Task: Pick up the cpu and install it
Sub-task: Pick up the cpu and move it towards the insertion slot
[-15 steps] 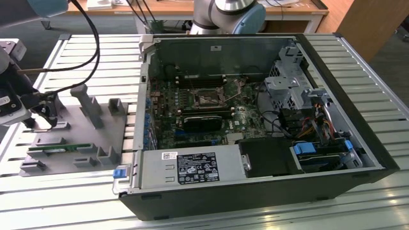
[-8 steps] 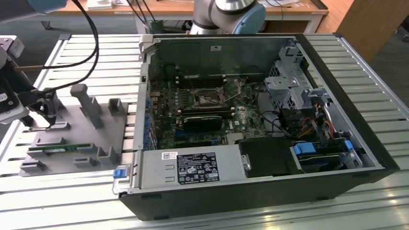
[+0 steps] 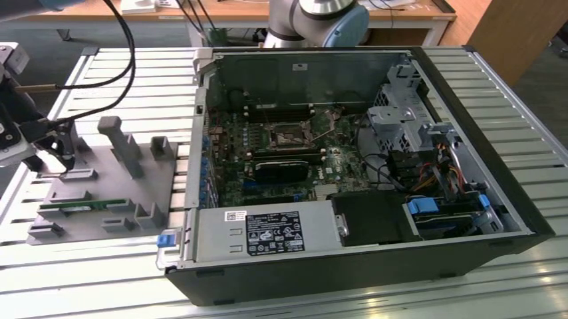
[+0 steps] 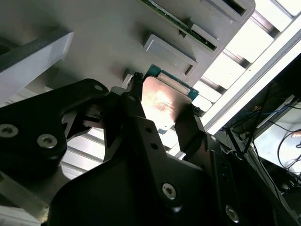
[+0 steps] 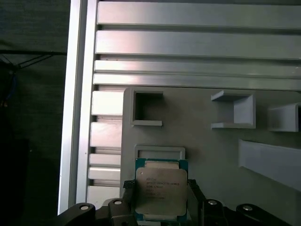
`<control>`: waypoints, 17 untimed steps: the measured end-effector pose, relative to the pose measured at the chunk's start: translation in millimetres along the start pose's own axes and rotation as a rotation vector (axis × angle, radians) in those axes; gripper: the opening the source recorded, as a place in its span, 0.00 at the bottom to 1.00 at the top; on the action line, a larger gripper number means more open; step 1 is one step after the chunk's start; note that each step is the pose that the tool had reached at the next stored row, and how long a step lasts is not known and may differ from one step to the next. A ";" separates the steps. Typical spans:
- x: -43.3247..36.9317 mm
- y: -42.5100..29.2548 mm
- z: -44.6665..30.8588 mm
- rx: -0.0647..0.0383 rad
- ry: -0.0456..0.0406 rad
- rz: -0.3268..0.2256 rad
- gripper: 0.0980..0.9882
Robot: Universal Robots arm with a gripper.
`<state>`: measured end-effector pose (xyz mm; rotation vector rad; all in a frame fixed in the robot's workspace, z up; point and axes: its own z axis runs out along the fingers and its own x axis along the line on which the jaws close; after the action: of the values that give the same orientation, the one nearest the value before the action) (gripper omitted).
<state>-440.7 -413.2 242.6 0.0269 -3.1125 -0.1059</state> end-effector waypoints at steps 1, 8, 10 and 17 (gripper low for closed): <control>0.0 0.1 -1.4 0.000 0.0000 0.000 0.48; 0.3 0.8 -12.1 -0.003 0.0000 0.000 0.48; 0.4 1.0 -15.2 -0.003 -0.0001 0.000 0.48; 0.7 1.7 -24.9 -0.004 -0.0005 0.000 0.48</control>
<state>-440.7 -413.2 267.5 0.0270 -3.1128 -0.1115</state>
